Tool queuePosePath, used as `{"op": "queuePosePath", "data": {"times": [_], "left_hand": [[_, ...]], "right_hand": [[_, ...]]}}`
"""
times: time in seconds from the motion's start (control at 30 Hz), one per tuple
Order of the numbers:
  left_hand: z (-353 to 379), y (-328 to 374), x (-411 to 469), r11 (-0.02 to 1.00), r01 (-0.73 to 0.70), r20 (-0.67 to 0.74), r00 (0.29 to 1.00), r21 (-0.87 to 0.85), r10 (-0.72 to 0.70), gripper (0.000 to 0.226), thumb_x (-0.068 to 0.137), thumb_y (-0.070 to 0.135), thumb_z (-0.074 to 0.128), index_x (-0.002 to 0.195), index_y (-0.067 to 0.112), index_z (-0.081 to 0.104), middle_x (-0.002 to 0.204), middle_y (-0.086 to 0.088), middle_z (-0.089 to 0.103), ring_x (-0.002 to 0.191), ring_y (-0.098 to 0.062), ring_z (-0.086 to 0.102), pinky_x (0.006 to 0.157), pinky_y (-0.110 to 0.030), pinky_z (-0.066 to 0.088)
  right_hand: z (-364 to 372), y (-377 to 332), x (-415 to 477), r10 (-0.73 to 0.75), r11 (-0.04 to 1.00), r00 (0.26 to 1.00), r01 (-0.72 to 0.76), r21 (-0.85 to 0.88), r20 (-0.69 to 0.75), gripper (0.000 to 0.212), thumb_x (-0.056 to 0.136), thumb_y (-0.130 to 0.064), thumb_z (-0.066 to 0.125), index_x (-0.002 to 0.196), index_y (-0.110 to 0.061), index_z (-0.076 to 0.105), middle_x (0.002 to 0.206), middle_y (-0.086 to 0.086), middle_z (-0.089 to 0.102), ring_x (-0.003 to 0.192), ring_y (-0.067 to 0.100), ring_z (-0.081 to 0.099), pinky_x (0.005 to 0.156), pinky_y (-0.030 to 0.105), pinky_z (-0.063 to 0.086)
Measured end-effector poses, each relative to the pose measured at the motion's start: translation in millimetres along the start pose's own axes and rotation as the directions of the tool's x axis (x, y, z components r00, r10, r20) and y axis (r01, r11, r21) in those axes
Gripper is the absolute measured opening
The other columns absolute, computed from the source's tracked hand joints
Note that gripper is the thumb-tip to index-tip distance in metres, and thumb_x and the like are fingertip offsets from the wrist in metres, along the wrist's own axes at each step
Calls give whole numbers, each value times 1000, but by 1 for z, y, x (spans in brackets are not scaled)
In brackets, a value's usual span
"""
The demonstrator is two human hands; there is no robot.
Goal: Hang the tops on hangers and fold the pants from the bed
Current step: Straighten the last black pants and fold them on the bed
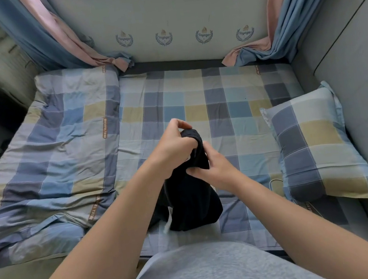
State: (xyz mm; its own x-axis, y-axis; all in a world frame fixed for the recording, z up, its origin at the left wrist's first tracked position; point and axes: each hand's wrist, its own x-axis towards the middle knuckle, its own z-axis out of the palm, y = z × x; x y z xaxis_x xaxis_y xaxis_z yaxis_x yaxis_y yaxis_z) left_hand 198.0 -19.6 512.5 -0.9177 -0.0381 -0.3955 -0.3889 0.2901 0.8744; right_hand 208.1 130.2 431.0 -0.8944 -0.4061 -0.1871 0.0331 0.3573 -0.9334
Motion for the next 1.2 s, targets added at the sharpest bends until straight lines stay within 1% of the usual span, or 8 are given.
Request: {"op": "queuePosePath", "data": {"times": [0.17,0.3,0.57,0.83,0.9,0.97,1.07,1.2], "left_hand": [[-10,-1,5,999,-2,-28,1000,46,4,33,86,19,72,112,20,53,98,-9,67,77,-20,64,74,-38,56],[-19,-11,16,985,-65,-147,985,159,89,20,87,10,68,99,23,59,89,-4,66,71,-21,62,62,-31,50],[-43,-74,43,834,22,-320,929,552,188,31,82,-5,50,99,18,61,104,-5,61,95,-24,57,78,-40,53],[-75,-177,34,688,405,-438,888,602,-140,18,84,6,54,89,22,62,103,-7,65,99,-30,59,80,-39,51],[-71,-193,29,722,495,-440,850,484,-288,17,87,7,53,92,20,63,105,-9,67,90,-29,60,75,-35,50],[-67,-204,27,820,571,-393,761,32,-515,16,93,4,50,102,11,61,113,-16,67,78,-30,63,64,-32,55],[-67,-206,21,578,538,-94,676,-613,-730,22,98,-5,43,117,1,52,108,-24,57,75,-30,64,46,-33,57],[-79,-205,20,394,495,86,700,-774,-709,20,96,-5,41,114,-1,49,119,-22,45,82,-31,59,69,-38,54]], "right_hand": [[6,-10,10,-28,1000,985,26,-18,-172,11,85,-27,52,93,-33,55,80,-12,63,72,4,57,62,24,45],[-9,-5,17,-54,972,966,-7,-236,-252,33,85,0,48,75,-31,56,67,-10,60,62,3,53,49,18,37],[-47,40,28,143,739,917,-350,-576,-373,27,83,-1,48,87,-25,58,91,-1,58,82,28,53,66,31,38],[-74,101,-2,369,669,763,-615,-417,-531,34,79,0,48,96,-24,65,96,2,58,88,29,52,76,33,43],[-70,103,0,469,734,692,-651,-194,-549,31,80,1,45,94,-18,66,99,10,66,88,31,54,76,32,43],[-66,104,2,638,720,592,-686,109,-493,24,89,-4,43,98,-14,62,105,15,64,91,31,55,80,36,46],[-63,101,-2,845,531,416,-727,435,-335,19,94,-15,39,104,-13,56,100,12,59,89,30,57,66,38,53],[-69,99,-10,883,469,400,-782,410,-247,16,92,-17,37,98,-17,51,85,7,50,64,19,49,37,19,33]]}}
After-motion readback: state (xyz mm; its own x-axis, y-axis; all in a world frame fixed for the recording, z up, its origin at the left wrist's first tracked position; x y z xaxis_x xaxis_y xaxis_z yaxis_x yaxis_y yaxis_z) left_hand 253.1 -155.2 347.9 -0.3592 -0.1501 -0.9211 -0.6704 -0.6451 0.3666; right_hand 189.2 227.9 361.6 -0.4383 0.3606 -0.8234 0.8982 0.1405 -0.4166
